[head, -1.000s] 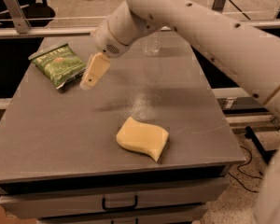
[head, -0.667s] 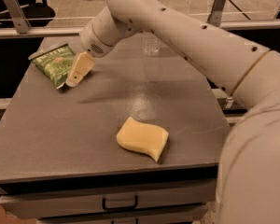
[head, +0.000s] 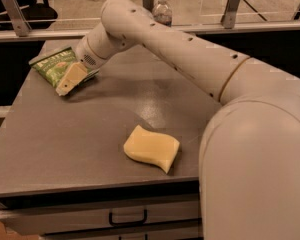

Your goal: Pick green jalapeno chip bag

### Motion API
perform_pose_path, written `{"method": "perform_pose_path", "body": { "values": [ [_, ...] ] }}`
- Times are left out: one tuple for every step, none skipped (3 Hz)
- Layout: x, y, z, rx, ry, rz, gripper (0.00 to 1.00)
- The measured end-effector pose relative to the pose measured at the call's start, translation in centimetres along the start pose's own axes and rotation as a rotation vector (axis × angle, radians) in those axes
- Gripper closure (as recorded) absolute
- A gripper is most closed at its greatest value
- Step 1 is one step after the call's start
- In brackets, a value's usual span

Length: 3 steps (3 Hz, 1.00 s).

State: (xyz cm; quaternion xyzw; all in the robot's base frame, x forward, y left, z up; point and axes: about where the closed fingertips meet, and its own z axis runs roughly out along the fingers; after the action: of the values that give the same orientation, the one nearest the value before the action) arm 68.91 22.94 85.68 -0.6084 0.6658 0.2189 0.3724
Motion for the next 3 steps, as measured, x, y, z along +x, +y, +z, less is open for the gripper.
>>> {"method": "perform_pose_path", "body": {
  "values": [
    [1.1,-0.4,1.6,-0.013,0.001,0.104,0.17],
    [1.3,-0.5,0.7,-0.01,-0.027,0.169,0.48],
    [-0.3,0.1,-1.3,-0.014,-0.071,0.131,0.72]
  ]
}}
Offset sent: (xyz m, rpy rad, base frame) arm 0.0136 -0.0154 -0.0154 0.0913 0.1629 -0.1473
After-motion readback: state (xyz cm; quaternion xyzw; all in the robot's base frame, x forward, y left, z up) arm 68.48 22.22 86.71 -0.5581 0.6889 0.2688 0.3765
